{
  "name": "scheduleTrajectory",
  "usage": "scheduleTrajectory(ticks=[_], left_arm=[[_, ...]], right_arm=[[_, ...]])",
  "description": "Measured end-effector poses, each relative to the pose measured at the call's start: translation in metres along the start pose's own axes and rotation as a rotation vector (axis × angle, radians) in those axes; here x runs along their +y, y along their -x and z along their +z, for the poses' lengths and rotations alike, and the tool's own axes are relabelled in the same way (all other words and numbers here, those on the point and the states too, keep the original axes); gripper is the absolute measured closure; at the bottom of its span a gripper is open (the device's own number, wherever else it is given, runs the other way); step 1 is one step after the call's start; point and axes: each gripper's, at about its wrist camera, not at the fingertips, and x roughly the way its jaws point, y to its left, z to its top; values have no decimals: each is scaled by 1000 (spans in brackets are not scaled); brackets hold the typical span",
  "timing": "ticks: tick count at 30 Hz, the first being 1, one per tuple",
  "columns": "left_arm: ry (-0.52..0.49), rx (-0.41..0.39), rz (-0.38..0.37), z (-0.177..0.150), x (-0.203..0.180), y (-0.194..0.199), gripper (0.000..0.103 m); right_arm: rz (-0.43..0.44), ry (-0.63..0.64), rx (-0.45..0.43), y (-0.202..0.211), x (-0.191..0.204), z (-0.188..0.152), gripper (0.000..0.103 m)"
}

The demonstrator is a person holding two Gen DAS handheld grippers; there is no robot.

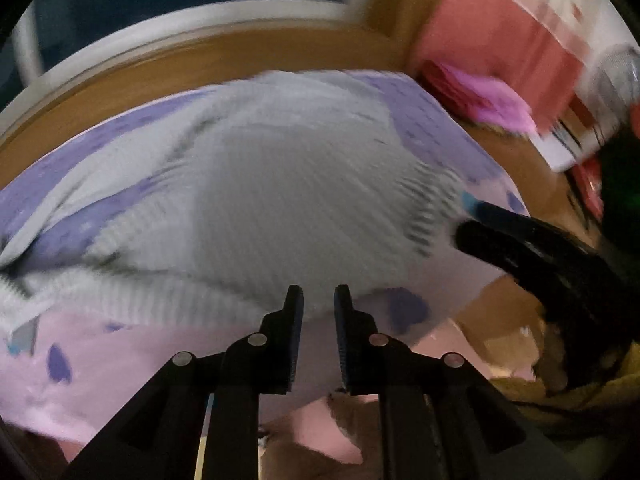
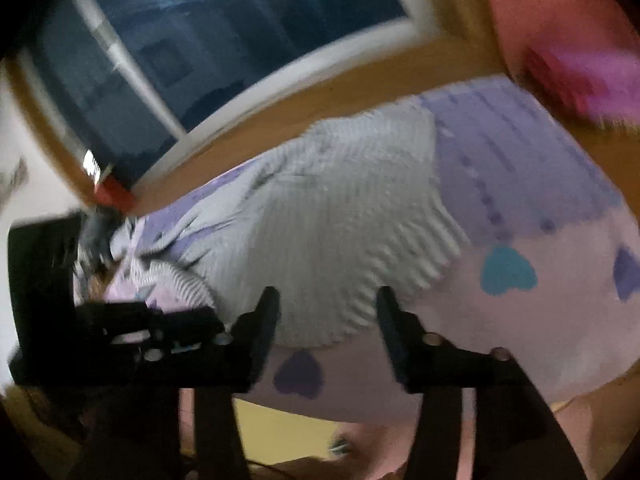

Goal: Fold clothes
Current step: 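Smooth the garment with both grippers and lift them away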

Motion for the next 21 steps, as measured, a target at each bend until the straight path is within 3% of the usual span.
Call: scheduleTrajectory(ticks=[1, 4, 12, 17, 21], left_arm=[[24, -18, 17, -4, 16, 8, 86], [75, -52, 55, -19, 63, 29, 84], [132, -63, 127, -73, 194, 75, 83], [181, -81, 173, -91, 254, 95, 83], [235, -108, 194, -97, 296, 107, 83]], right_arm=[[-4, 34, -18, 1, 14, 1, 24], [33, 77, -32, -5, 49, -2, 24], [8, 51, 91, -68, 154, -35, 24], [26, 161, 165, -102, 231, -58, 24], [53, 261, 176, -114, 278, -56, 24]])
